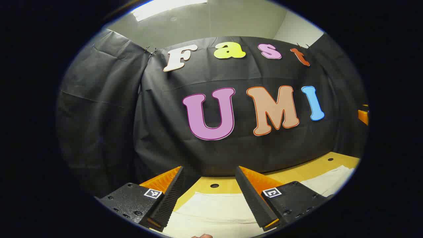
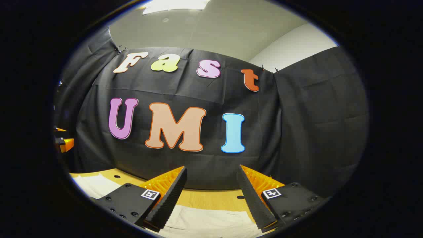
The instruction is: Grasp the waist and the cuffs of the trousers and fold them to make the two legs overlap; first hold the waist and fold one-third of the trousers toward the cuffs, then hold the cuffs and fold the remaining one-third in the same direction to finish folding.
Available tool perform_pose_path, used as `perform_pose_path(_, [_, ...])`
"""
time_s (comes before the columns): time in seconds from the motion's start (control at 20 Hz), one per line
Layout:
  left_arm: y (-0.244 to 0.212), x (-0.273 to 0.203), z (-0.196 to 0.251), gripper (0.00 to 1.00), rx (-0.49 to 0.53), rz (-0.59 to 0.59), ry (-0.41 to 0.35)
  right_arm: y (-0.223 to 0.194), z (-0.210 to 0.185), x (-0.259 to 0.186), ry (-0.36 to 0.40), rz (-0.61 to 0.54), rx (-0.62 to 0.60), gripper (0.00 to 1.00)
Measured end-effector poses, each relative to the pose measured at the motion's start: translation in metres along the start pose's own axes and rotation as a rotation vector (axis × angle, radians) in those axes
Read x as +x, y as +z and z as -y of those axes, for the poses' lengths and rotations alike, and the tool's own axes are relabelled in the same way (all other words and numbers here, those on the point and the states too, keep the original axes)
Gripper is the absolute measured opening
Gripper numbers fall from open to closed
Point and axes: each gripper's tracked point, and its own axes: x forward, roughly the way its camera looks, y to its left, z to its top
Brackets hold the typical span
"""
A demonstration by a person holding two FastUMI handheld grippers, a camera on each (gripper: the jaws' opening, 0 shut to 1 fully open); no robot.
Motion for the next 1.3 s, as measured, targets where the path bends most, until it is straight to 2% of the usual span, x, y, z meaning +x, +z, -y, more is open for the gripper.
perform_pose_path(0.6, [-0.002, -0.001, -0.010, 0.94, 0.003, -0.003, 0.010, 0.002, -0.006, -0.004, 0.004, -0.003, 0.005, 0.97])
perform_pose_path(0.85, [-0.011, -0.002, -0.008, 0.94, 0.031, -0.018, -0.021, -0.003, -0.004, -0.006, 0.003, -0.014, 0.009, 0.97])
perform_pose_path(1.3, [-0.043, -0.018, -0.024, 0.95, 0.308, -0.087, -0.146, -0.015, -0.002, -0.006, 0.007, -0.038, 0.010, 0.97])
